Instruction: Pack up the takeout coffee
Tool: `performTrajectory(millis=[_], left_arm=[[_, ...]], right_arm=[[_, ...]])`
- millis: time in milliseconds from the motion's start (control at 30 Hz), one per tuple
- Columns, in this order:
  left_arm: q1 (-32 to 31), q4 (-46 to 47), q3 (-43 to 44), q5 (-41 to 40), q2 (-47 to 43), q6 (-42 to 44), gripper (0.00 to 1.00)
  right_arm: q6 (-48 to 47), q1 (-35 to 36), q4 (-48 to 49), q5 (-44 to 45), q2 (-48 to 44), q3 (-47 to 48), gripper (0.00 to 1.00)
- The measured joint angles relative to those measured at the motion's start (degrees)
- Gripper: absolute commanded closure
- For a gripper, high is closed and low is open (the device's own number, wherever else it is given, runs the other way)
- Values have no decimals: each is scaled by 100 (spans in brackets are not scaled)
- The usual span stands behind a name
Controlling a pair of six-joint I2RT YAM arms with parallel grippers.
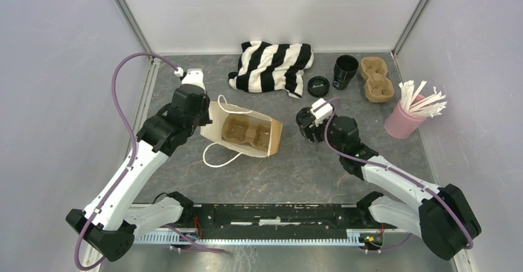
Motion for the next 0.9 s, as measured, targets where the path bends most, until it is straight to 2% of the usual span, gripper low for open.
performTrajectory(millis=[67, 267, 533, 800, 900], left_arm=[[0, 0, 0, 2, 2, 20, 98], [0, 4, 0, 44, 7, 37, 98], [0, 20, 0, 101, 11, 37, 98], [0, 20, 0, 118, 20, 37, 98], [0, 24, 0, 133, 37, 37, 98]], right_arm=[[101, 0, 498, -33, -120, -363, 57], [306, -2, 1145, -74, -260, -881, 55], [396, -7, 1274, -90, -431, -1200, 45], [393, -7, 1119, -162, -485, -1268, 30], [385, -7, 1023, -168, -540, -1268, 18]])
